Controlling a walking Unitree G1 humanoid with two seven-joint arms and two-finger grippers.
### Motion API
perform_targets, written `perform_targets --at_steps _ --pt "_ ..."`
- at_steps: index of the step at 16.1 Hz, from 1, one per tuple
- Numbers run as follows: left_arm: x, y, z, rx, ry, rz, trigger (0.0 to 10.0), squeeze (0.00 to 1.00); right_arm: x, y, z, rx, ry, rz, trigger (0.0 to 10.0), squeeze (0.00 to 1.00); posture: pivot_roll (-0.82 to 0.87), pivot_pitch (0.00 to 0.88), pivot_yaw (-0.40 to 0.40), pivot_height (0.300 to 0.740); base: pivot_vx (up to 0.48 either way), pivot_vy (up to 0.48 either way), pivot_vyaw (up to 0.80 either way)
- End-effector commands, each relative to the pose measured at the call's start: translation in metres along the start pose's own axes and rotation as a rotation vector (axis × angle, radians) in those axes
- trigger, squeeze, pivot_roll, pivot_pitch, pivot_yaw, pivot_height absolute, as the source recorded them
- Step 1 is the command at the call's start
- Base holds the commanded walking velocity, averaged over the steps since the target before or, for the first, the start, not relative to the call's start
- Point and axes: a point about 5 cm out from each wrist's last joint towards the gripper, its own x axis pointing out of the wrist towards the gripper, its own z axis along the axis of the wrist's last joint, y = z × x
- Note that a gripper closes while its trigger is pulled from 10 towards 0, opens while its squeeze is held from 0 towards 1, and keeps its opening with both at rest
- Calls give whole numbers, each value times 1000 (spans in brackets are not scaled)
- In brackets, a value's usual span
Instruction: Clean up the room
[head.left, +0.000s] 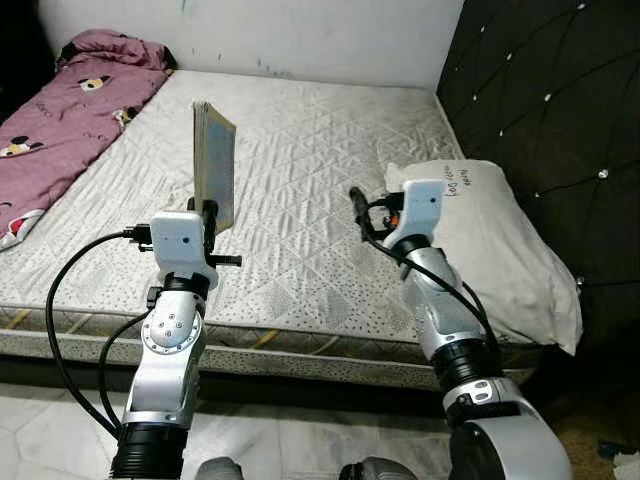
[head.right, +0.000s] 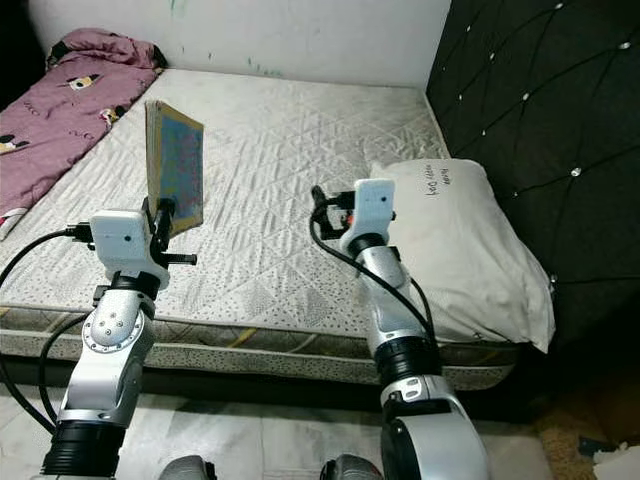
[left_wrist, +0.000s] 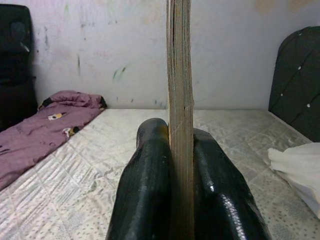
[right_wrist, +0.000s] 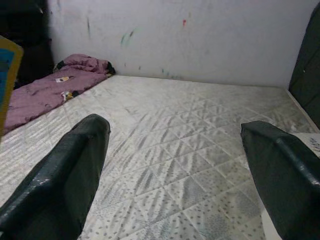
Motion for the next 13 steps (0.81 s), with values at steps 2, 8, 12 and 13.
perform_targets --at_steps 2,8,12,13 --pt "2 1 14 -2 -73 -12 10000 0 1 -1 6 -13 -26 -2 10000 0 -53 0 -31 740 296 0 0" --pt "2 0 14 0 -76 -24 10000 0 2 0 7 -12 -31 -2 10000 0 -53 0 -31 740 319 0 0" --pt "2 -1 14 -3 -74 -34 10000 0 2 -2 7 -13 -30 -6 10000 0 -54 0 -31 740 323 0 0" --pt "2 -1 14 -3 -74 -36 10000 0 2 -2 7 -14 -30 -8 10000 0 -54 0 -31 740 322 0 0"
